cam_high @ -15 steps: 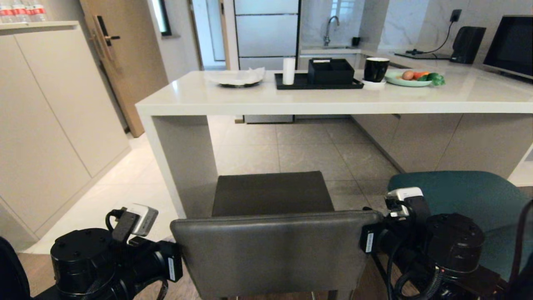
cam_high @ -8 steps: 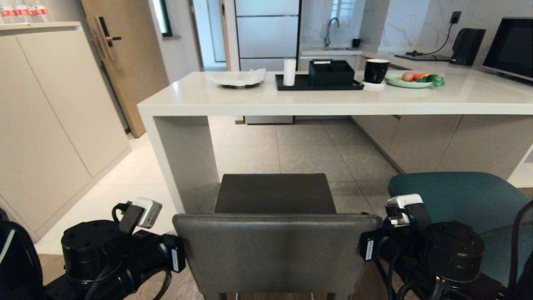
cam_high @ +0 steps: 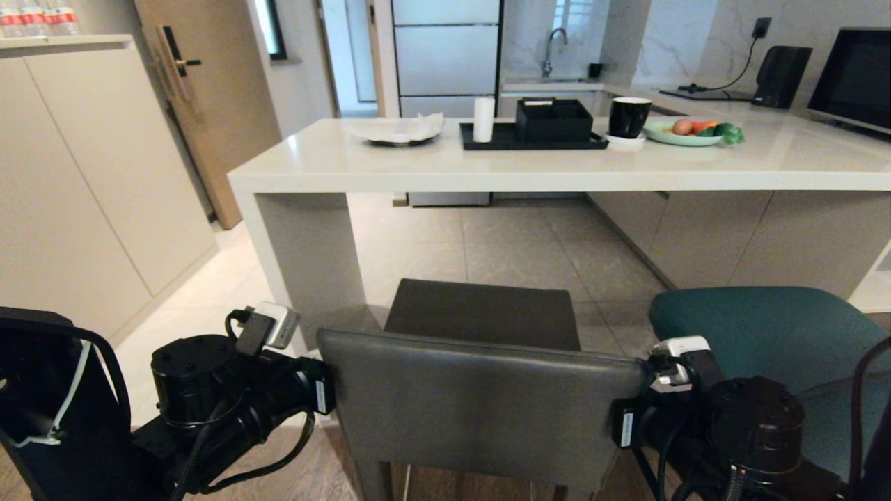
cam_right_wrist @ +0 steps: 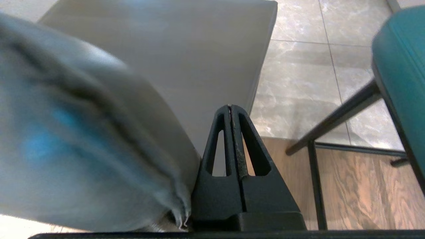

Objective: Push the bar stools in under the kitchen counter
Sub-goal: Push the gray chair back under the dining table

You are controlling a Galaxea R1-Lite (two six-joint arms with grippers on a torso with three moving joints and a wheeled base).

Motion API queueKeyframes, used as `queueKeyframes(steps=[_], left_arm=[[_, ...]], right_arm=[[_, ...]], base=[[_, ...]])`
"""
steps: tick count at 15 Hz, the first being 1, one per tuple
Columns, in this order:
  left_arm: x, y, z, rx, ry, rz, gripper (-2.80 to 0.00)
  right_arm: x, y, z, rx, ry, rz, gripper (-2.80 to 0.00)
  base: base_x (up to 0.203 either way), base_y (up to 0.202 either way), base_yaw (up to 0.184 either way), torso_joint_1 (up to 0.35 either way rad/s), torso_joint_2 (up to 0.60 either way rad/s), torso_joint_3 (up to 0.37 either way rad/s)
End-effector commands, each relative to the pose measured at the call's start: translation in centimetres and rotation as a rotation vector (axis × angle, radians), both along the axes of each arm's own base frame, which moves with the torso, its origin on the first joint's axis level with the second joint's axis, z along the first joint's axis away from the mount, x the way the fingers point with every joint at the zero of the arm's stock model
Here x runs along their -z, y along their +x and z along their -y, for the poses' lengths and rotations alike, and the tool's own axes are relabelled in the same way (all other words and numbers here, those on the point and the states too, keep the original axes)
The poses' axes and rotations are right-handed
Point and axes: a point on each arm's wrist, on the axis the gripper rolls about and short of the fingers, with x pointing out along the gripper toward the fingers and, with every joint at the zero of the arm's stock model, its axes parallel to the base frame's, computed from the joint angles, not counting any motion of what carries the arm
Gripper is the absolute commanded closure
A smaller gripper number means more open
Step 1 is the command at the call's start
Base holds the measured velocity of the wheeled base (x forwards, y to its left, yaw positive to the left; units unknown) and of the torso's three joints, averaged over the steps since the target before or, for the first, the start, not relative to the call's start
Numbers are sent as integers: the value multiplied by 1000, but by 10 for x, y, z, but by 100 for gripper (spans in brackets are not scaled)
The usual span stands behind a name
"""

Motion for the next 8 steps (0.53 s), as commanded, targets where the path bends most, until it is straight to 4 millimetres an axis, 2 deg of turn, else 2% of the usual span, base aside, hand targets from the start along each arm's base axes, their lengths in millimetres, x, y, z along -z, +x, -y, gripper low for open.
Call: queueKeyframes(steps=[1,4,8], left_arm=[[0,1,-6,-27,-5,5,0],[-2,4,-23,-76,-10,2,0],[4,-5,-28,-86,4,-42,0]], right_arm=[[3,9,-6,8,-3,14,0],[-5,25,-18,-12,-22,77,0],[-10,35,-27,-21,-26,86,0]], base=[[0,0,0,0,0,0],[0,0,0,0,0,0],[0,0,0,0,0,0]])
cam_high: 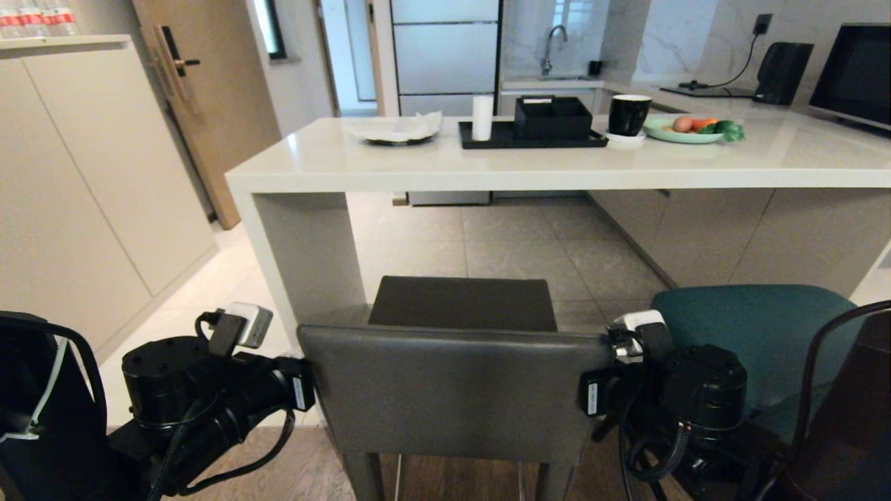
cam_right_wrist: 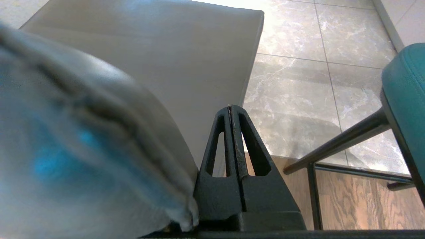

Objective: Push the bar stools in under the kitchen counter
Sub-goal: Push the gray chair back under the dining table

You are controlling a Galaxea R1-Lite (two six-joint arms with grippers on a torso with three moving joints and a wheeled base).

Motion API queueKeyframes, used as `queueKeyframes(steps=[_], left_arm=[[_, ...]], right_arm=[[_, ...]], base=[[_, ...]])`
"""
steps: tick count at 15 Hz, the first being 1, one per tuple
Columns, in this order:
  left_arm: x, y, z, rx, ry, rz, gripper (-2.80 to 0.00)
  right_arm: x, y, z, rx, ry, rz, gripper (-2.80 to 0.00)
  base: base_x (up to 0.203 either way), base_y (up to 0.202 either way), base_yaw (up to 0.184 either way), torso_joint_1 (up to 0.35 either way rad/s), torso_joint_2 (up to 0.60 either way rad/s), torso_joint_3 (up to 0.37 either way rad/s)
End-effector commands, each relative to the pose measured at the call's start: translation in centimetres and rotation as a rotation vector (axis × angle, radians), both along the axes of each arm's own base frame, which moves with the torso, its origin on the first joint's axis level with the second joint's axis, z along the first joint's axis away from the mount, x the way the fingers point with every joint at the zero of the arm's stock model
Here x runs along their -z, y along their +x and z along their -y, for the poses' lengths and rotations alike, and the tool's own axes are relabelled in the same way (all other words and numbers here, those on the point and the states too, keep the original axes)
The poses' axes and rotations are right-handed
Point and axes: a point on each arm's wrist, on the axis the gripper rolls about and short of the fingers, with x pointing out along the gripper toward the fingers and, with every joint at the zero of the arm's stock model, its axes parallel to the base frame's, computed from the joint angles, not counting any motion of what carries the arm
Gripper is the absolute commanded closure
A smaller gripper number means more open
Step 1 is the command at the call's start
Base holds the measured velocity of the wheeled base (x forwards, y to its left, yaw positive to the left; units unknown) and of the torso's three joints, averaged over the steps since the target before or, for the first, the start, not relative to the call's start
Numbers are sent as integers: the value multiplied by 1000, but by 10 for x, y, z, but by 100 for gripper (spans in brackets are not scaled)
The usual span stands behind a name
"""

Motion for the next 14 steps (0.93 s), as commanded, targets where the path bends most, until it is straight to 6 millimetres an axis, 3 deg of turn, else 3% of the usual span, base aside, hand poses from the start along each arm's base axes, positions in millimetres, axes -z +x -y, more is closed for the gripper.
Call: queueKeyframes(steps=[1,14], left_arm=[[2,-6,-2,-2,6,-17,0],[4,-11,-4,-6,15,-37,0]], right_arm=[[-2,3,-2,1,13,16,0],[13,19,-12,6,0,3,0]], base=[[0,0,0,0,0,0],[5,0,0,-1,0,0]])
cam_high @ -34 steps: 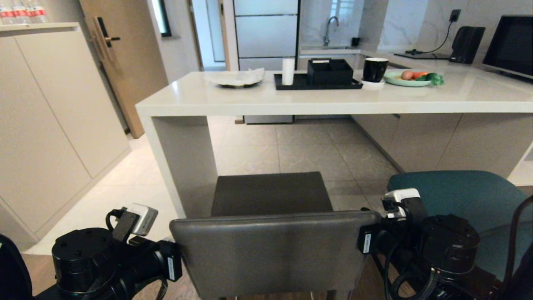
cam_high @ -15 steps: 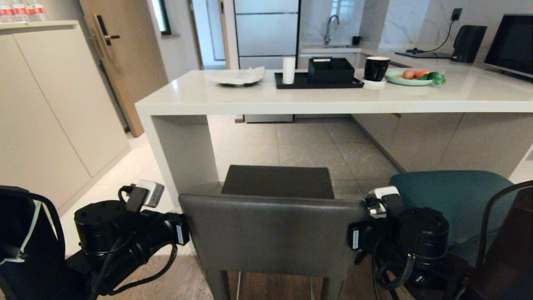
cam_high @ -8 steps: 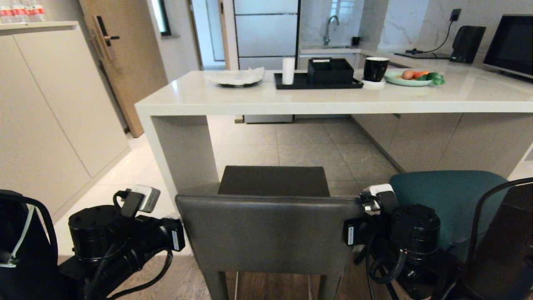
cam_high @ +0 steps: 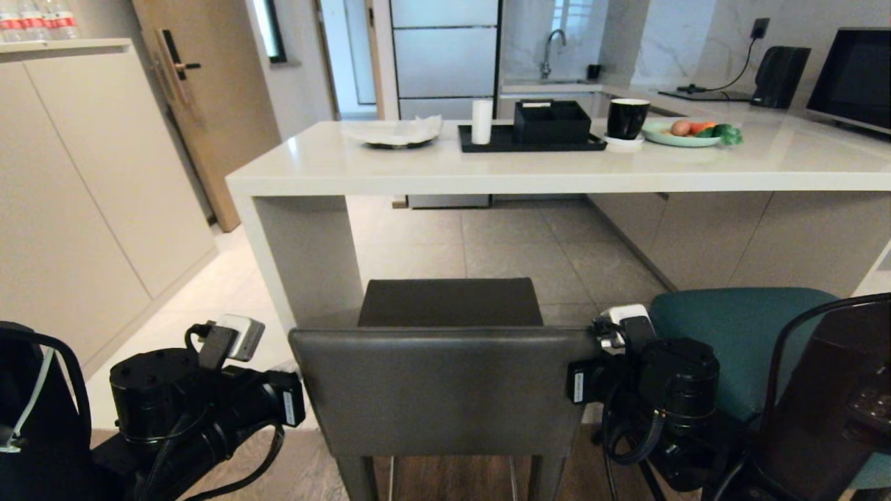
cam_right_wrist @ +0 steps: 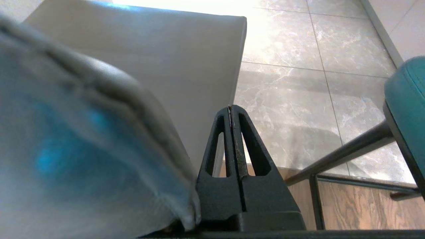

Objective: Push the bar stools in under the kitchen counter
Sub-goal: Push the gray chair back under the dining table

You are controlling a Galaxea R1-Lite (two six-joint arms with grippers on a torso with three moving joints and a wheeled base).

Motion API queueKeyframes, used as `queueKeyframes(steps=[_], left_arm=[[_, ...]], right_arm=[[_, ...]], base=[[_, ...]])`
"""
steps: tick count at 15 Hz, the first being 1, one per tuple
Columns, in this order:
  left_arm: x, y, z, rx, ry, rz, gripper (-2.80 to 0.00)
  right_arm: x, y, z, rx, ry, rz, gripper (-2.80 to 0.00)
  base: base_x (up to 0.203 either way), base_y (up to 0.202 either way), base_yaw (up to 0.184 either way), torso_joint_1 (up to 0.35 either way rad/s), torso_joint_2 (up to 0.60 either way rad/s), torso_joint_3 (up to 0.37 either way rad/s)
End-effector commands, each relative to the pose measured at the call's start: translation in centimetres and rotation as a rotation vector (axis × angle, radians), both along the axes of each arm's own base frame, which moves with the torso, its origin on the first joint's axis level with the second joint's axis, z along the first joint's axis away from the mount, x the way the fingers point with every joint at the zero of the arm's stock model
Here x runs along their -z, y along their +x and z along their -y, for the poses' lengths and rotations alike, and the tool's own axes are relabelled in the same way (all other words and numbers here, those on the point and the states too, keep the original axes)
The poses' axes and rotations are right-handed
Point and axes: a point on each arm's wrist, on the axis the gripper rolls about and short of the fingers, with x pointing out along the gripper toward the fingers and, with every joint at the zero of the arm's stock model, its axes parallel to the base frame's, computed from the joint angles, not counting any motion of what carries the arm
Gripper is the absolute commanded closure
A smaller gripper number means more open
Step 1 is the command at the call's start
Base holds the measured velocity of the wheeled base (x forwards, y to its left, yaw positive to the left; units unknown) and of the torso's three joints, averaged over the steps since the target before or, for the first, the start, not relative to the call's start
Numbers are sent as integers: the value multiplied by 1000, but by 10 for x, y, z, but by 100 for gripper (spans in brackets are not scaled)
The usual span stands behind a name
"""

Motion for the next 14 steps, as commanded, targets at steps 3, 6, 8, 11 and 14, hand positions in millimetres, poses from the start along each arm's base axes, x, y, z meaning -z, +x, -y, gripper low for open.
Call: queueKeyframes(steps=[3,6,8,11,14], left_arm=[[-1,1,1,6,-4,10,0],[-2,1,1,7,-5,15,0],[-2,1,1,6,-5,14,0],[-2,1,2,8,-5,13,0],[-2,1,2,9,-6,15,0]], right_arm=[[2,2,-1,1,-1,0,0],[2,3,-1,2,1,2,0],[2,4,-2,1,2,4,0],[3,4,-3,2,3,5,0],[3,4,-3,2,3,5,0]], base=[[175,0,0,-3,-5,4],[192,0,1,3,3,0],[187,0,0,3,0,4],[187,0,2,2,3,1],[191,0,2,3,2,1]])
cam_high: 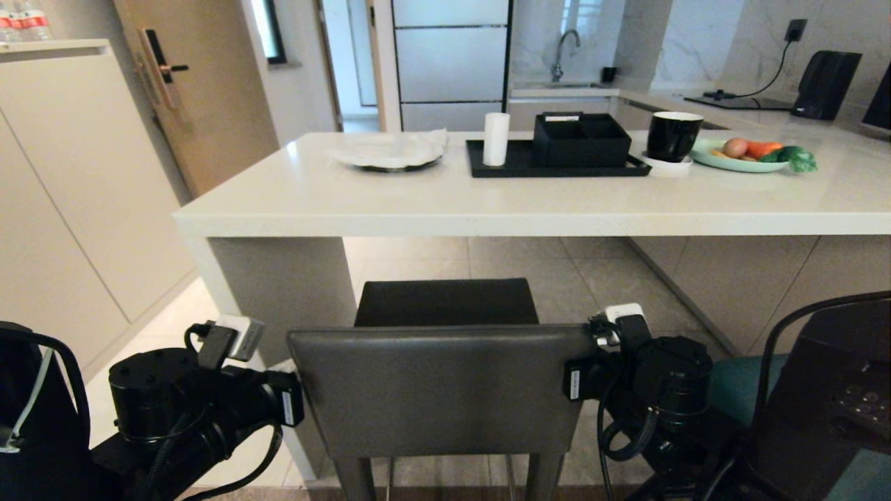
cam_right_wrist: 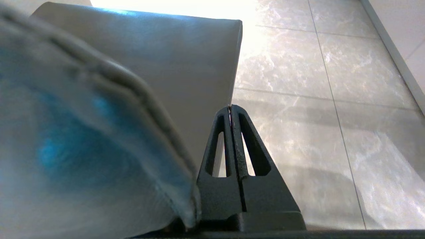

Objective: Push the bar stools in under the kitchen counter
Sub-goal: Push the gray chair back under the dining table

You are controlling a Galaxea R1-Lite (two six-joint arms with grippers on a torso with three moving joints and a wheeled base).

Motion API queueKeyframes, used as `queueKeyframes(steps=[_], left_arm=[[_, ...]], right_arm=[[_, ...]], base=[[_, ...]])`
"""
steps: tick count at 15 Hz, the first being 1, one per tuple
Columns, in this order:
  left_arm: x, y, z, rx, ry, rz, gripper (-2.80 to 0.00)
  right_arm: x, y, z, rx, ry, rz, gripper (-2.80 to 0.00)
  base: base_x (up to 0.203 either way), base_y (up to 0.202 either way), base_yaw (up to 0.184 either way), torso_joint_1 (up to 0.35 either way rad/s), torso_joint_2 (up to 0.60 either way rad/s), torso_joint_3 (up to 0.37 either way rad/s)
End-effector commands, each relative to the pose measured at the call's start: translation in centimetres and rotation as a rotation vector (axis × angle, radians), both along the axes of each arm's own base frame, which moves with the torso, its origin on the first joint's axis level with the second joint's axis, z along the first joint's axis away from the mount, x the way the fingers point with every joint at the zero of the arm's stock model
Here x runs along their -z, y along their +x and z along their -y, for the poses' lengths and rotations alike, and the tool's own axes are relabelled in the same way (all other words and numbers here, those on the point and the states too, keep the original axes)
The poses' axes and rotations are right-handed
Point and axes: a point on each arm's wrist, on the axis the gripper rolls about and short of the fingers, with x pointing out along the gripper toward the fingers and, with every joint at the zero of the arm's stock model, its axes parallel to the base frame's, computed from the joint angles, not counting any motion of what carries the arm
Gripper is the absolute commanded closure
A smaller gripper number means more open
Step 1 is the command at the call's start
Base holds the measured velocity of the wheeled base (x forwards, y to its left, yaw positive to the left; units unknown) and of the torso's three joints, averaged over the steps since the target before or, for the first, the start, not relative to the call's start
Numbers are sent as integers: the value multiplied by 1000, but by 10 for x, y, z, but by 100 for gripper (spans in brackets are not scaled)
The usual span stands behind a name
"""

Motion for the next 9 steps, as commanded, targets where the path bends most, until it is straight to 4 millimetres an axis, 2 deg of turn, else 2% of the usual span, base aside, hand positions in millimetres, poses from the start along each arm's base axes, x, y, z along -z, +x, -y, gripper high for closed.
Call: queueKeyframes(steps=[1,9], left_arm=[[-1,0,0,2,-4,8,0],[-1,0,0,4,-6,8,0]], right_arm=[[1,1,-1,0,3,5,0],[1,-1,-1,-3,2,2,0]], base=[[189,0,2,2,1,2],[189,0,1,1,2,1]])
